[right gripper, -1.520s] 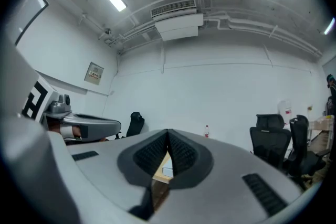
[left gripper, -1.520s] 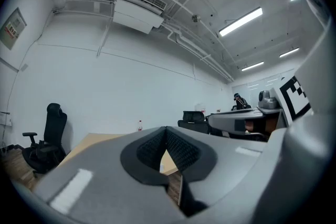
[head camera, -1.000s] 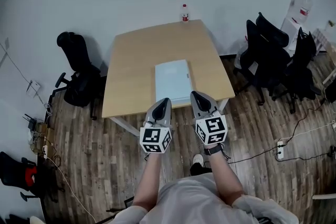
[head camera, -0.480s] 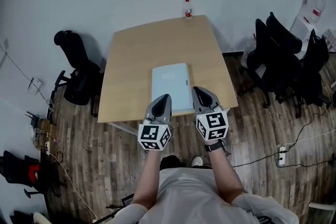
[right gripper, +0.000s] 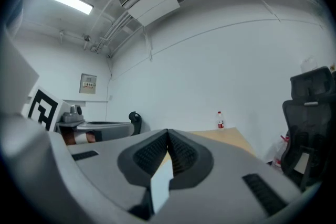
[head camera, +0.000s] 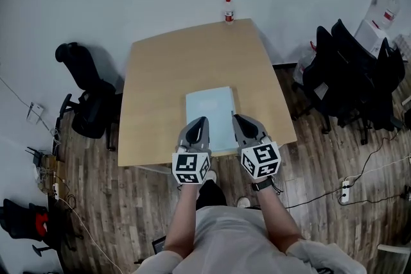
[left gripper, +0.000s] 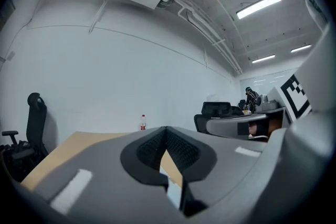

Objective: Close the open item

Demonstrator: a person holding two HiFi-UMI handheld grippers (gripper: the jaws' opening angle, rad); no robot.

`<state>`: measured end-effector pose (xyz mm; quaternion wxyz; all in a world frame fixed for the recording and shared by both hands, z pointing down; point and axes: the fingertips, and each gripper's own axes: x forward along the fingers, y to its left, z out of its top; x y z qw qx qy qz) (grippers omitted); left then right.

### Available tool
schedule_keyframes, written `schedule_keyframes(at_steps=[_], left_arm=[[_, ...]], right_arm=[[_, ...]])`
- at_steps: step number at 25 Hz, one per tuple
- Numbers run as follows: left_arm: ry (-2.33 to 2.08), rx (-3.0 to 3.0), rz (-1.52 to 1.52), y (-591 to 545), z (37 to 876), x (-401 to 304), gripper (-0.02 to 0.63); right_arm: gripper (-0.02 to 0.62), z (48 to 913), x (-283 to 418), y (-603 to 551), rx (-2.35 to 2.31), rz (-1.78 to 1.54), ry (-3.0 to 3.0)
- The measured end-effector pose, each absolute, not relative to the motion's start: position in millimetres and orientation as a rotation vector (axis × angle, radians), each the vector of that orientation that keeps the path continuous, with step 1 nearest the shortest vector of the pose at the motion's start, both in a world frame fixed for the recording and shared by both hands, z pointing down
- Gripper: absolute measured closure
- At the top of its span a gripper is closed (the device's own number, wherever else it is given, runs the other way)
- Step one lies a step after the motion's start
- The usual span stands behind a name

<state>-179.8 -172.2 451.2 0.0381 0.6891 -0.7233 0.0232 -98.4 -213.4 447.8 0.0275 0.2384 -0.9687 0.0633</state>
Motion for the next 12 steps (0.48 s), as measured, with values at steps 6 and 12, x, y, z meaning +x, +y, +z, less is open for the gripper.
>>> schedule_keyframes(at_steps=[6, 12], left_arm=[[-2.156, 2.195, 0.156, -219, 450, -213, 0.597], [-2.062, 2.26, 0.22, -258, 466, -224, 0.597]], right_arm=[[0.583, 453, -142, -235, 0.76, 0.133, -2.945], [0.583, 466, -158, -261, 0.841, 0.131, -2.879]])
